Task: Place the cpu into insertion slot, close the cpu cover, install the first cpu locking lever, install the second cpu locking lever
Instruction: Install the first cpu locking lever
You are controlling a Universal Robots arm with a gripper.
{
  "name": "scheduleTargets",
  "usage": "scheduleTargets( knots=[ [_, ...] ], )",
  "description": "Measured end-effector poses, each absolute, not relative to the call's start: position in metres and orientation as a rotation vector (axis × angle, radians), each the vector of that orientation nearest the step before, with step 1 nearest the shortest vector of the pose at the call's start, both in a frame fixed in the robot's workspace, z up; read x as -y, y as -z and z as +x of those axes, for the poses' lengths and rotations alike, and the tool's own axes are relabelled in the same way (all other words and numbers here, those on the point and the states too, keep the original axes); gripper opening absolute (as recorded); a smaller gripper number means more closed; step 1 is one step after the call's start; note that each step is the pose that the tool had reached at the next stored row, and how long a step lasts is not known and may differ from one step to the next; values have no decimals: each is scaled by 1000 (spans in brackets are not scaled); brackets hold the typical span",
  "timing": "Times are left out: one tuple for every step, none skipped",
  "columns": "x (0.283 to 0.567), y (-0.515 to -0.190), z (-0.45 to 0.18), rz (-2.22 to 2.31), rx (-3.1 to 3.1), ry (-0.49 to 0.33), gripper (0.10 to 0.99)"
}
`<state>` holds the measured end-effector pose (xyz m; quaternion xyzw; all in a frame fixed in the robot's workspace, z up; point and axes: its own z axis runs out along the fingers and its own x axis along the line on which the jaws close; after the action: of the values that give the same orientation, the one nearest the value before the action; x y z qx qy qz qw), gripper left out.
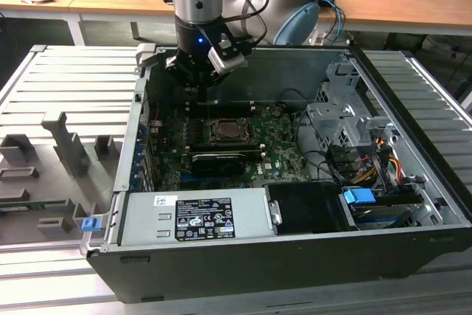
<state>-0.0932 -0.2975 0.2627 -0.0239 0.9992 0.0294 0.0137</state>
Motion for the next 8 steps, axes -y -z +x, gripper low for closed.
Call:
scheduleTargets(
  knots=[
    [297, -263, -93, -74, -3112, -92, 106],
    [297, -263, -93, -74, -3112, -92, 106],
    [297, -263, -92, -74, -3112, -92, 106],
    [297, -263, -92, -74, -3112, -92, 106],
    [297, -263, -92, -74, -3112, -92, 106],
    [297, -263, -92, -74, -3112, -92, 106],
    [297, -263, -91, -74, -3112, -92, 106],
    [297, -263, -91, -74, -3112, -92, 106]
  ],
)
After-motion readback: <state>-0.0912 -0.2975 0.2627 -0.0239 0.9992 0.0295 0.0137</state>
